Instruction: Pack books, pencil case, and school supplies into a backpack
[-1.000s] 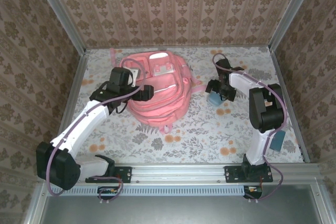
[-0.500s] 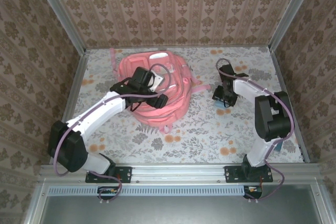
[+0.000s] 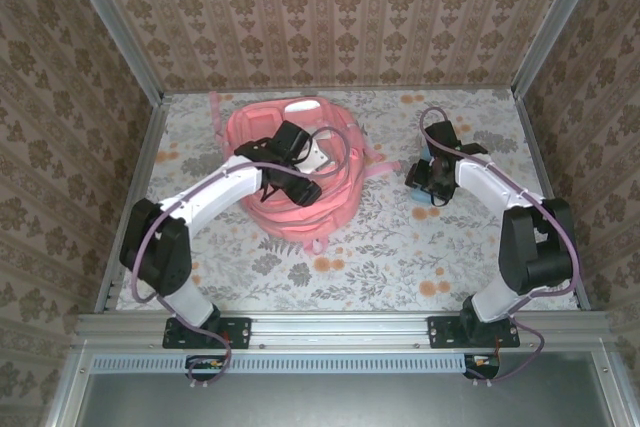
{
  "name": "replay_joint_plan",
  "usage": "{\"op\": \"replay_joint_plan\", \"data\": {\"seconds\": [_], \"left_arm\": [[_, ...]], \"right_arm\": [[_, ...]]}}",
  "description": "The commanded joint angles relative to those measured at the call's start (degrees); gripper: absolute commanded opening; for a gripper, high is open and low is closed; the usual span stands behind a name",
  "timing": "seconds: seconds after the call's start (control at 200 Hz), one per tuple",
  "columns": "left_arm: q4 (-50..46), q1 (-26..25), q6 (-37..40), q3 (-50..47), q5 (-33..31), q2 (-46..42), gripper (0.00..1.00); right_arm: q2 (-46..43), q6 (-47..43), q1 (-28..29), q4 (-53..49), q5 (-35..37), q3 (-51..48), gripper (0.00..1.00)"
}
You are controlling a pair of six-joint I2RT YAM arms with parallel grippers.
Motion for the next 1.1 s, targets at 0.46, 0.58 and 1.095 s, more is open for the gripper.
{"op": "replay_joint_plan", "data": {"seconds": [0.46, 0.58, 1.095], "left_arm": [[-2.0, -0.4, 7.9, 10.1, -4.9, 4.8, 0.16], [4.0, -0.7, 8.2, 8.3, -4.4, -0.5, 0.06], [20.6, -1.3, -3.8, 7.2, -2.4, -8.9, 0.0]], "right_arm": [[-7.3, -1.2, 0.3, -1.0, -4.9, -1.8, 0.6], [-8.5, -3.9, 1.3, -2.4, -8.3, -1.3, 0.6], [-6.6, -1.5, 13.8, 1.2, -27.5, 7.3, 0.61]]}}
